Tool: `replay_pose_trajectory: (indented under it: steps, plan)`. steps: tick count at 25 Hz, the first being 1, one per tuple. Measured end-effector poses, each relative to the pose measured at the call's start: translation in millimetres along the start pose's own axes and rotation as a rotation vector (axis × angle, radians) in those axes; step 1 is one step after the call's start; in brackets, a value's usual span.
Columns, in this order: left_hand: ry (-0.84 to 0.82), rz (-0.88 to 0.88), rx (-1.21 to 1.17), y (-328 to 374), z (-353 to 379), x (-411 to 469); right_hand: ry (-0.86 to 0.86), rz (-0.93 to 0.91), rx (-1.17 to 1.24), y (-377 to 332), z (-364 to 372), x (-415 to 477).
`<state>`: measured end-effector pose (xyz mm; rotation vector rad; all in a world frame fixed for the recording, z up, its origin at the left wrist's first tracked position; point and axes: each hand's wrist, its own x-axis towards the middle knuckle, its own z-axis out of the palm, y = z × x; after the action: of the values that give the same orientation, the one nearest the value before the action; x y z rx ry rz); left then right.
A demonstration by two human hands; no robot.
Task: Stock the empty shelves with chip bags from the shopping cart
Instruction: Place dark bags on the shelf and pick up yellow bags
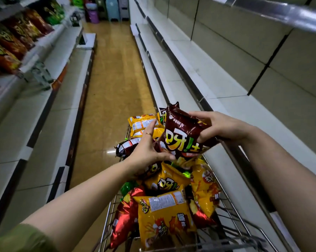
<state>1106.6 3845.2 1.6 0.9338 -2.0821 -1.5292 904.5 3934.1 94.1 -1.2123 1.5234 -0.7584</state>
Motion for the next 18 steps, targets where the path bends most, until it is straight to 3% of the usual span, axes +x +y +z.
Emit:
replay_pose_trajectory:
  steps: [4, 7, 9, 11, 12, 14, 18]
  plan:
    - [-0.229, 0.057, -0.139, 15.1, -16.2, -10.5, -0.207, -0.105, 0.283, 6.9, -8.2, 2.1]
    - [-0.17, -0.025, -0.209, 16.7, -26.1, -22.1, -0.251, -0.11, 0.538, 20.6, -3.9, 18.1]
    - [-0.02, -0.139, -0.324, 6.3, -36.3, -26.3, -0.083, -0.042, 0.828, 32.7, 3.2, 36.9]
    - [0.117, -0.249, -0.4, -4.5, -49.3, -31.4, 0.194, 0.03, 0.882, 45.6, 24.8, 58.9]
    - [0.173, -0.27, -0.408, -8.7, -55.5, -34.4, 0.284, 0.069, 0.733, 51.8, 42.3, 68.6]
    - [0.288, -0.288, -0.404, -14.7, -67.0, -43.7, 0.306, 0.102, 0.234, 64.8, 86.3, 87.9]
    - [0.459, -0.311, -0.393, -24.6, -88.6, -63.8, 0.065, -0.027, -0.554, 90.5, 154.1, 119.5]
